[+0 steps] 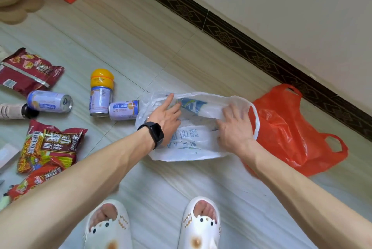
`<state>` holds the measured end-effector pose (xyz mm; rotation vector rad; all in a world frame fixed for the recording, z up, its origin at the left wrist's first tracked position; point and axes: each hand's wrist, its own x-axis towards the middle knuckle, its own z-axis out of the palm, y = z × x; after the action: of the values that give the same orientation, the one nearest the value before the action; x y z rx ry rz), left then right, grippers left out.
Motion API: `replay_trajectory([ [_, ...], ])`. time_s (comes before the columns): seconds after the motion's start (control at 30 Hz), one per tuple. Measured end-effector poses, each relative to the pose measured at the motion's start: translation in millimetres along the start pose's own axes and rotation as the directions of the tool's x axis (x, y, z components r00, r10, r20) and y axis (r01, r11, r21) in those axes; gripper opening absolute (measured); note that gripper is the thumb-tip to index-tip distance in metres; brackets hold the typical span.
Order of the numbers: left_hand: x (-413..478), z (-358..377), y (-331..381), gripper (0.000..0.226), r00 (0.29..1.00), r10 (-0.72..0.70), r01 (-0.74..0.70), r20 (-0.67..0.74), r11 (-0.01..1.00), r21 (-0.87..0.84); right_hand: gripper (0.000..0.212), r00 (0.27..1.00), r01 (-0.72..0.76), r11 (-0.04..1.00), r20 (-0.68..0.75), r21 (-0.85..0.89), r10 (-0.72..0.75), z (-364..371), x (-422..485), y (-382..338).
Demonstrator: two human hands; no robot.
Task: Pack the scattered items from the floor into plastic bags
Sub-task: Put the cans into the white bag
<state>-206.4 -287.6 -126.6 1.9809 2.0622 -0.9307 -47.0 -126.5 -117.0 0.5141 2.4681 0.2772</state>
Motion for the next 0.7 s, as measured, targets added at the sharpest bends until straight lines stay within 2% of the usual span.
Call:
replay_trajectory([
  [0.1,10.4,-2.5,-2.0,0.05,0.997,-0.021,0.018,0.068,0.999,0.037,0.033,0.954,0.224,0.964,-0.233,0.141,-0.188,1.3,2.1,-23.4],
  [0.17,15.5,-2.6,-4.1,0.059,0.989,-0.071,0.063,0.127,0.996,0.061,0.04,0.941,0.298,0.947,-0.206,0.123,-0.27,6.1,8.3,-36.0],
  [0.2,16.2,-0.3,-5.5,0.066,0.986,-0.093,0.085,0.137,0.995,0.06,0.056,0.952,0.291,0.953,-0.125,0.081,-0.28,10.5,13.6,-38.5],
  [0.27,13.5,8.9,-9.2,0.074,0.99,-0.113,0.109,0.082,0.993,0.055,0.105,0.973,0.229,0.97,0.05,-0.084,-0.225,17.7,24.9,-30.6],
  [0.3,11.2,14.6,-10.9,0.076,0.993,-0.111,0.109,0.039,0.993,0.047,0.118,0.982,0.18,0.972,0.081,-0.153,-0.169,21.7,30.1,-22.4],
  [0.37,7.0,26.2,-13.0,0.08,0.996,-0.088,0.088,-0.024,0.996,-0.002,0.113,0.992,0.086,0.981,0.105,-0.175,-0.068,26.3,38.0,-0.5],
  [0.43,1.9,32.1,-13.7,0.08,0.997,-0.05,0.047,-0.054,0.997,-0.058,0.108,0.988,0.024,0.994,0.153,-0.109,-0.007,21.3,42.9,16.5],
  [0.53,-6.4,32.2,-13.4,0.076,0.989,-0.017,-0.007,-0.144,0.987,-0.161,0.108,0.981,0.01,0.999,0.195,0.042,-0.018,3.3,38.7,14.9],
  [0.6,-17.5,30.7,-13.4,0.072,0.97,-0.041,-0.03,-0.24,0.959,-0.283,0.107,0.986,0.037,0.991,0.158,0.126,-0.057,-12.5,24.9,3.3],
  [0.7,-45.2,31.3,-13.4,0.074,0.917,-0.168,-0.012,-0.362,0.895,-0.445,0.09,0.994,0.094,0.964,0.031,0.249,-0.105,-33.5,-1.2,-17.6],
])
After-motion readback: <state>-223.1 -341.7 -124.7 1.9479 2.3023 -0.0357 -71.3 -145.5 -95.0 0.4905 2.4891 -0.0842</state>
